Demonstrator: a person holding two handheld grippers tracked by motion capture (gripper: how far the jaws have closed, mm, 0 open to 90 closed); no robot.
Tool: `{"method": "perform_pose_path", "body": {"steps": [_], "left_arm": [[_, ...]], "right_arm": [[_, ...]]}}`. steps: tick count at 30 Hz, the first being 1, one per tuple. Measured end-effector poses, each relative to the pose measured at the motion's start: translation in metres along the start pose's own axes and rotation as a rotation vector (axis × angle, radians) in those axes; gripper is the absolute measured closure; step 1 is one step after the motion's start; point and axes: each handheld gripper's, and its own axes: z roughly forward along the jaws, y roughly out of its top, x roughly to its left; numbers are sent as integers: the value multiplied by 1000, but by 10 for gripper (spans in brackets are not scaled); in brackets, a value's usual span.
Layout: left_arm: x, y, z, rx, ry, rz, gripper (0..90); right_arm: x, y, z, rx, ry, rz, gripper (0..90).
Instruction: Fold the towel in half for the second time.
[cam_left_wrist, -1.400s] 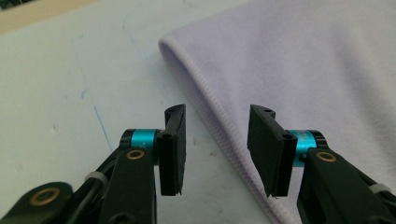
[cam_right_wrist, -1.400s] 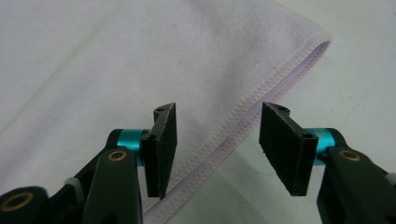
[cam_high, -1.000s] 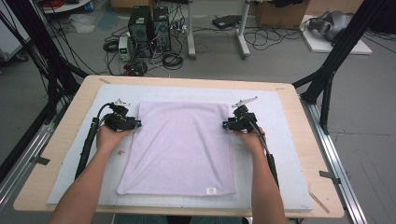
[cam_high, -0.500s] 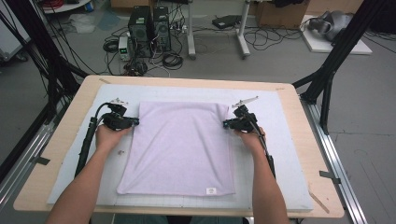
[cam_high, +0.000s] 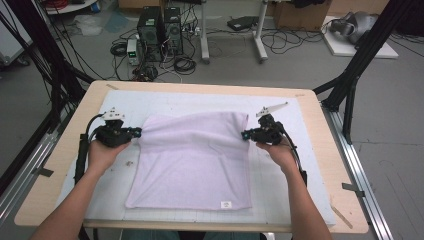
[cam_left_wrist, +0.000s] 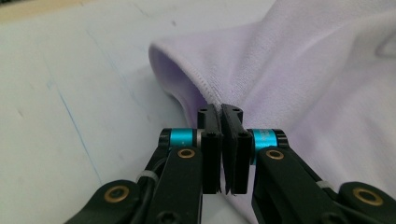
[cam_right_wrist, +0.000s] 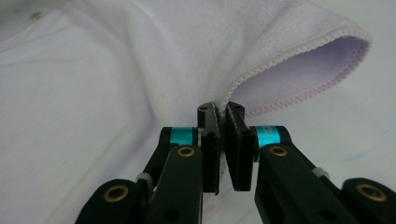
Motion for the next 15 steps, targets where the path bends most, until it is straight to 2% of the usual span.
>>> {"method": "perform_pose_path", "body": {"steps": [1, 2, 6, 8, 9, 10, 11, 12, 13, 15], "left_arm": [[-2, -7, -3, 22, -6, 4, 863], [-4, -14, -5, 18, -12, 5, 863], [-14, -40, -10, 53, -45, 17, 863], [-16, -46, -12, 65, -74, 6, 855], [-16, -46, -13, 62, -81, 5, 835], [-16, -45, -15, 51, -78, 0, 750], [-16, -42, -16, 33, -68, -11, 647], [-14, -37, -17, 23, -74, -12, 598], [-13, -32, -17, 14, -74, -14, 572], [-10, -17, -14, 6, -49, 1, 525]], "right_arm": [[4, -6, 1, 36, 2, -5, 854], [7, -13, 2, 59, 14, -2, 854], [19, -38, 5, 48, 55, -1, 846], [18, -44, 8, 69, 74, 19, 789], [17, -45, 8, 67, 73, 29, 712], [16, -43, 5, 54, 66, 36, 605], [15, -41, 2, 31, 58, 37, 550], [14, -38, -2, 3, 39, 44, 537], [12, -34, -5, -2, 31, 51, 513], [7, -23, -10, -20, -19, 40, 470]]}}
